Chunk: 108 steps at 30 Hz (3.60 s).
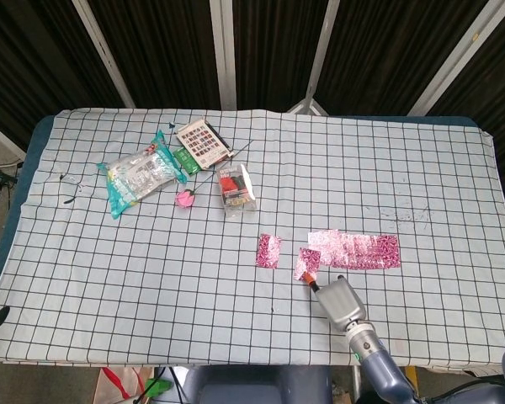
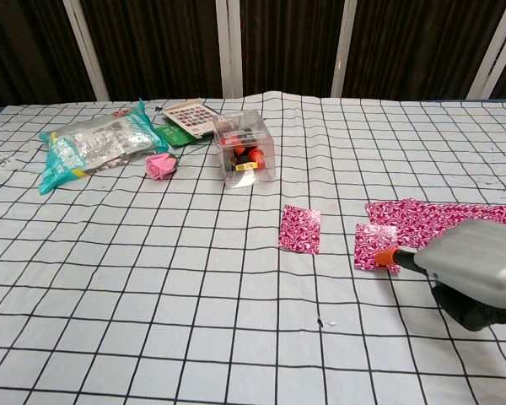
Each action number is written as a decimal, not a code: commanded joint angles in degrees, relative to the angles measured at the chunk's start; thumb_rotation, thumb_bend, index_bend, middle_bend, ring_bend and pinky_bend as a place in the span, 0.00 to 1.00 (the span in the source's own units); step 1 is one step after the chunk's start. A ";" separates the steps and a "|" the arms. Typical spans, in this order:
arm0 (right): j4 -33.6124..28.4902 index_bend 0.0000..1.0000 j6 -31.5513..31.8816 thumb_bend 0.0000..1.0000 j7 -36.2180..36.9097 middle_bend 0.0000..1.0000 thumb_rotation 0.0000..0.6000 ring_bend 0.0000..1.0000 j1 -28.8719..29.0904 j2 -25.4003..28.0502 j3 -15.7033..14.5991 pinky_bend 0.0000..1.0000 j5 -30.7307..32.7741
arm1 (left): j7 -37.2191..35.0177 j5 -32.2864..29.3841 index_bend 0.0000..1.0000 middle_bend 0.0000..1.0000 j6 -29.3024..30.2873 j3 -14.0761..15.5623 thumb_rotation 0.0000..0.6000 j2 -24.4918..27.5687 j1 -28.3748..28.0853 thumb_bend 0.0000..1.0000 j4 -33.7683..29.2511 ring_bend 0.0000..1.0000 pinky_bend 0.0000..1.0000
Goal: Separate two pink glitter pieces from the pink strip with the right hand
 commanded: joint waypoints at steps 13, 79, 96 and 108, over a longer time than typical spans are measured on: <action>-2.53 0.10 1.83 0.78 0.08 0.79 1.00 0.77 -2.54 1.57 -1.58 0.42 -5.00 | -0.33 -0.04 0.16 0.00 0.17 -0.01 1.00 0.12 0.14 0.35 0.03 0.00 0.09; 2.50 0.00 11.15 0.78 28.47 0.38 1.00 0.36 -10.90 4.15 6.50 0.16 -25.50 | 1.13 -0.42 0.16 0.00 -0.58 0.03 1.00 -0.23 -0.22 0.35 -0.21 0.00 0.09; 12.29 0.00 22.57 0.58 47.96 0.04 1.00 0.07 -26.47 18.84 -2.12 0.00 -36.36 | 0.59 0.56 0.16 0.00 -0.29 0.50 1.00 0.10 0.03 0.35 -0.28 0.00 0.09; 14.04 0.00 25.03 0.58 51.52 0.04 1.00 0.07 -30.66 21.73 -0.23 0.00 -36.21 | -0.27 1.92 0.16 0.00 0.70 0.82 1.00 0.29 0.48 0.35 -0.03 0.00 0.09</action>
